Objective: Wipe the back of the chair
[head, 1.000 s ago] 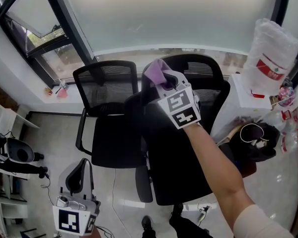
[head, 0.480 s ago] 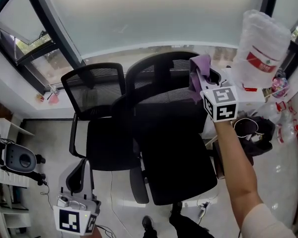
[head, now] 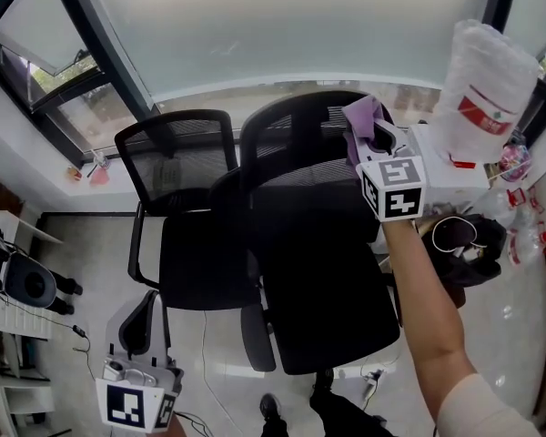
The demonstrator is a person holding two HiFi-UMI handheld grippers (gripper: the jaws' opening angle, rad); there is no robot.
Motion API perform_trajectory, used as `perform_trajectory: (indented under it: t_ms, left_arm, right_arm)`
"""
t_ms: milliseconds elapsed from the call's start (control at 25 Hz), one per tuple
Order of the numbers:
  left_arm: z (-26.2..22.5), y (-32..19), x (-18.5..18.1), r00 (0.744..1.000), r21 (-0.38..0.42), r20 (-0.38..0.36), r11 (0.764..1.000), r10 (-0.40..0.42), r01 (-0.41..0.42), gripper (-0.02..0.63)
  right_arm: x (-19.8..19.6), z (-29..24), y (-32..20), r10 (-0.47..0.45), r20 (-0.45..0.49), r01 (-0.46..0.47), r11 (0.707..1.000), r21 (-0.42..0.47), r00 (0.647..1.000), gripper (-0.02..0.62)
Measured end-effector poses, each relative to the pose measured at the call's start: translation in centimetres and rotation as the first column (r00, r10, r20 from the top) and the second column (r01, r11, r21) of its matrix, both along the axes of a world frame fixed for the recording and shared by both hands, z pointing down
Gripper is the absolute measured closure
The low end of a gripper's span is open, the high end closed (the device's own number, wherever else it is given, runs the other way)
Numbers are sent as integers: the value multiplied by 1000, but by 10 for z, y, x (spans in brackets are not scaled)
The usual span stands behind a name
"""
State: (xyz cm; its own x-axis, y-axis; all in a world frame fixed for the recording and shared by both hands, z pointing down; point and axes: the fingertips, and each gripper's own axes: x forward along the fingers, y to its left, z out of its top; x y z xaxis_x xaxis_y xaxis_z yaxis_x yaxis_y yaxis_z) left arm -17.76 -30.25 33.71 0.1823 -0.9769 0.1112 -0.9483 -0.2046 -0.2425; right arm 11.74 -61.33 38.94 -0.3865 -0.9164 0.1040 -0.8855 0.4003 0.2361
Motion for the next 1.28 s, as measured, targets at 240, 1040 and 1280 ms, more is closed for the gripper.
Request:
perform_trajectory:
  t_ms: [240,1040,1280]
  left_arm:
    - [6,9,-16,1000,-5,-6,1000,-24,24,598]
    - [10,-6,11,1000,-13,3,1000,13,-13,598]
    - [8,-16,30,999,-8,0,999,49,-49,598]
  right_arm:
    - [-130,21,29,-242,-20,241,969,-54,970,543]
    - [-87,33,20,-194,-53,191,980,-58,980,543]
    - [28,27,11,10,-25,-11,1000,-25,1000,543]
